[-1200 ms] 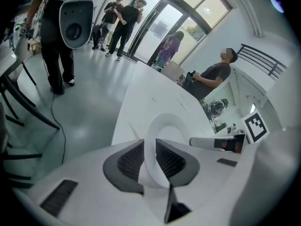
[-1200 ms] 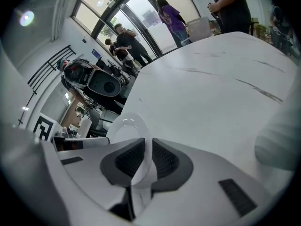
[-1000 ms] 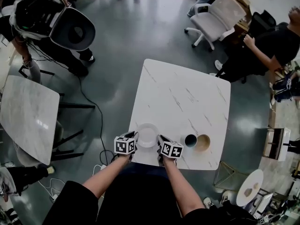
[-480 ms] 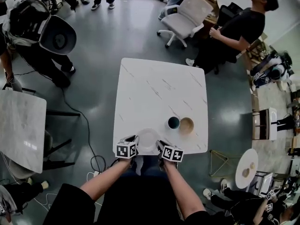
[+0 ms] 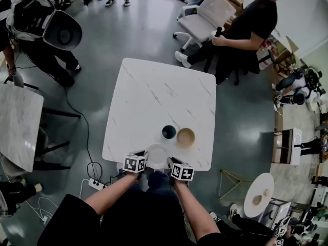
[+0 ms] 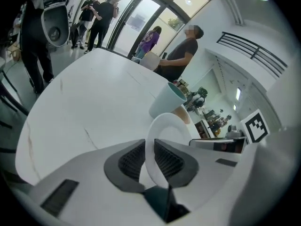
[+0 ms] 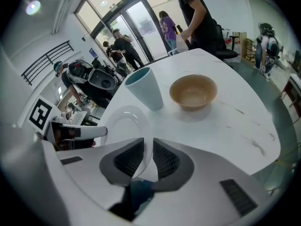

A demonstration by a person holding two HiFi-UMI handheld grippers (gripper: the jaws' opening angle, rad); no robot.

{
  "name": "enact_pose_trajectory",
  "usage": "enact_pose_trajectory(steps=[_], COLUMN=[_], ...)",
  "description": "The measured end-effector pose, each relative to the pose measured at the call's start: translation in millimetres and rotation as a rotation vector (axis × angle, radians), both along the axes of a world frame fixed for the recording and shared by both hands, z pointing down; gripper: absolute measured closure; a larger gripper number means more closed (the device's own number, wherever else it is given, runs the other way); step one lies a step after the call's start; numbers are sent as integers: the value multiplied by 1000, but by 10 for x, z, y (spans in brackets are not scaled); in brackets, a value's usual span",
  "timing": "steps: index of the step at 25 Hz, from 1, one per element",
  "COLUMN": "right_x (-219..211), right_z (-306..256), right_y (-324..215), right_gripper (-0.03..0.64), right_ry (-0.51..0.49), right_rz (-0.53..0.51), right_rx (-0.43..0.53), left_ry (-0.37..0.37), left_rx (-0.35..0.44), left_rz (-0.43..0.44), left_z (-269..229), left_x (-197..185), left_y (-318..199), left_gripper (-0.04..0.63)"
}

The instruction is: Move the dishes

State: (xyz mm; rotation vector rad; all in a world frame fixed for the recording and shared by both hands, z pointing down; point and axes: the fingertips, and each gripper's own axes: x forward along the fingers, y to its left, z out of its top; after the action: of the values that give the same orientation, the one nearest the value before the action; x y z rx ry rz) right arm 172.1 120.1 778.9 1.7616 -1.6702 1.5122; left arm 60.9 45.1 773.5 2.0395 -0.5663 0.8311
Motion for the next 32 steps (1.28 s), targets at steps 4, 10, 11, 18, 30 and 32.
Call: enact_pose_trajectory(steps=[4, 10, 11, 18, 30, 32], right_x=[189, 439, 471, 615, 625, 612], right_z=[136, 413, 447, 587, 497, 469], right_y=[61, 140, 163, 161, 136, 133], right_gripper=[543, 544, 545, 545, 511, 505], right_ry=[-26, -65, -72, -91, -30, -12], right_rz=[-42, -35, -31, -63, -135, -146], right_rx=[-12, -42, -45, -55, -24, -9], left_ry=[-41, -58, -50, -108, -103, -106], left_rx=[-17, -30, -52, -16, 42, 57], left_rz=[-62, -70, -75, -1, 58, 68], left_z=[199, 407, 439, 611, 603, 600], left_x=[171, 421, 451, 611, 634, 616], left_y=[81, 148, 163, 199, 262, 271], left_gripper=[526, 526, 526, 526, 504, 497])
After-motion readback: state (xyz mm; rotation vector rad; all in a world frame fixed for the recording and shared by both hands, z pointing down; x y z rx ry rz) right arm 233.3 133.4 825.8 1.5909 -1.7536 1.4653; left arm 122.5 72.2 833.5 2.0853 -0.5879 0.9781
